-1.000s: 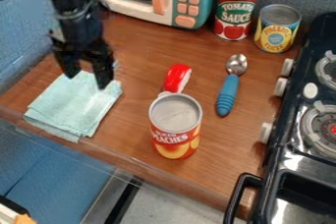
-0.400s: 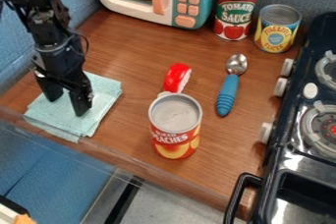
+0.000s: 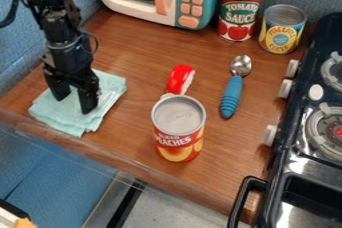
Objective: Move the napkin on the upper left side of the table
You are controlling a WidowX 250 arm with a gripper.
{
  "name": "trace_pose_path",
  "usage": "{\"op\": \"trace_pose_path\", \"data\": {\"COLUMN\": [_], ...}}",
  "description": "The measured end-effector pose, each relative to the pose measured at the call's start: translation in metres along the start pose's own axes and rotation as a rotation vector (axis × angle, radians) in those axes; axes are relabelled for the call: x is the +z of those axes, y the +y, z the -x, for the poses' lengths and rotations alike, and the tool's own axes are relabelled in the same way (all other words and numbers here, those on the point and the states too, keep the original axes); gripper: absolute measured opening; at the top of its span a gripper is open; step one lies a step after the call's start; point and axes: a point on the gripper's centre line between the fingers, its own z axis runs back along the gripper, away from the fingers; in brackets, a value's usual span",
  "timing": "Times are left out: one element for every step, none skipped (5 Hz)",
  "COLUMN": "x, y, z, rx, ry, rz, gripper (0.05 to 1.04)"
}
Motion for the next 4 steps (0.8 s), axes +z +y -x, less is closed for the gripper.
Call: {"op": "trace_pose_path", "data": {"x": [0.001,0.002,0.005,0.009], "y": [0.001,-0.003,-0.005,-0.002], "z": [-0.031,-0.063,-0.089,-0.107], "rx": [0.016,0.007,-0.007,-0.006], "ry": [-0.024,-0.055,-0.089,-0.097], "rz": [0.016,0.029,0.038,0.021], "gripper": [1.0,1.001,1.001,1.001]}}
